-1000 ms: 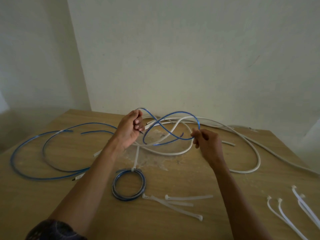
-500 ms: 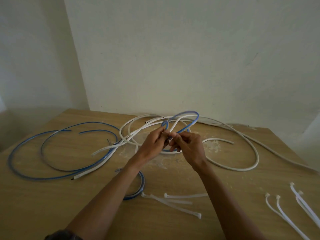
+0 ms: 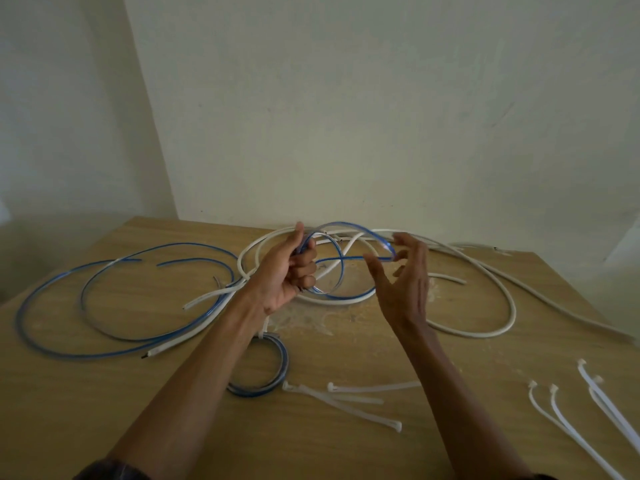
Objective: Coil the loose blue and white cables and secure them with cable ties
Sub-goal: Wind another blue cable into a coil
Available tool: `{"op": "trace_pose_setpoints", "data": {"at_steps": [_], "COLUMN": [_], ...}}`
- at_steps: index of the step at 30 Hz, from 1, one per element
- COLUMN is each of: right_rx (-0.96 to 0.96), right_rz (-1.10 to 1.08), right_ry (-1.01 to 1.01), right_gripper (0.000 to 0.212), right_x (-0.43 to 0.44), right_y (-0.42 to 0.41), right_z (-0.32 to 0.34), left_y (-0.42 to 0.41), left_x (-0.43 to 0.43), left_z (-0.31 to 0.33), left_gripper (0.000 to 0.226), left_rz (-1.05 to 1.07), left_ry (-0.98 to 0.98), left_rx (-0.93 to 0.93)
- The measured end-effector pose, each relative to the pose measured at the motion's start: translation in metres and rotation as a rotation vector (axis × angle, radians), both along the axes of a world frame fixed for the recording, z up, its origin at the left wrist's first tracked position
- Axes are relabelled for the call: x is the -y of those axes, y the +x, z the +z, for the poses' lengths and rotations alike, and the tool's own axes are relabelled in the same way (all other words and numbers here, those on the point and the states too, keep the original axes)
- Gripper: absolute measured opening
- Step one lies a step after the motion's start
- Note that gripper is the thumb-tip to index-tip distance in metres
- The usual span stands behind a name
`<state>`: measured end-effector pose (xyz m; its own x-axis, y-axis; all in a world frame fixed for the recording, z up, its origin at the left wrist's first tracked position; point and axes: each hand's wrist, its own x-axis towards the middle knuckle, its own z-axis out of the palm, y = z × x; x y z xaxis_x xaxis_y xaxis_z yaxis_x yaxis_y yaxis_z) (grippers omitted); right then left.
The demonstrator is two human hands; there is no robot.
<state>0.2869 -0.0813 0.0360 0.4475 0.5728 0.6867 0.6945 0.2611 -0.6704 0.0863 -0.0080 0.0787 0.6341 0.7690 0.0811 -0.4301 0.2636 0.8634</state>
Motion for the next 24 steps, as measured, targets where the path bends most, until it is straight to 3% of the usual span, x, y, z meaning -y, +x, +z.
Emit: {"op": "trace_pose_setpoints", "data": {"at_steps": [2, 6, 10, 13, 18, 22, 23, 24], "right_rx": [-0.084, -0.402, -0.614, -0.553, -0.458, -0.022, -0.013, -0.131], "right_rz": [0.156, 0.365, 0.246, 0.060, -0.028, -0.265, -0.263, -0.182], "right_ry": [-0.097, -0.092, 0.030, 0.029, 0.023, -0.012, 0.007, 0.026], "right_gripper": [0.028, 0.039, 0.033, 0.020, 0.020, 0.006, 0.008, 0.014], "right_x": [-0.001, -0.001, 0.000, -0.001, 0.004, 0.013, 0.013, 0.012], "right_y": [-0.005, -0.006, 0.012, 0.021, 0.024, 0.035, 0.036, 0.036], "right_z": [0.001, 0.000, 0.007, 0.000, 0.004, 0.005, 0.004, 0.005], "left_y": [-0.002, -0.005, -0.012, -0.018, -0.021, -0.023, -0.023, -0.022], "left_x": [0.001, -0.003, -0.014, -0.024, -0.034, -0.035, -0.034, -0.034], "left_z": [0.002, -0.002, -0.005, -0.009, -0.012, -0.005, -0.002, 0.000], "left_gripper": [0.044, 0.050, 0.048, 0.048, 0.046, 0.052, 0.053, 0.053], "left_rz": [-0.090, -0.135, -0.020, 0.030, -0.017, -0.045, -0.056, -0.065], "left_ry": [0.001, -0.033, 0.013, -0.044, -0.160, -0.161, -0.151, -0.145], "left_rx": [-0.013, -0.121, -0.287, -0.254, -0.096, -0.097, -0.108, -0.119]}}
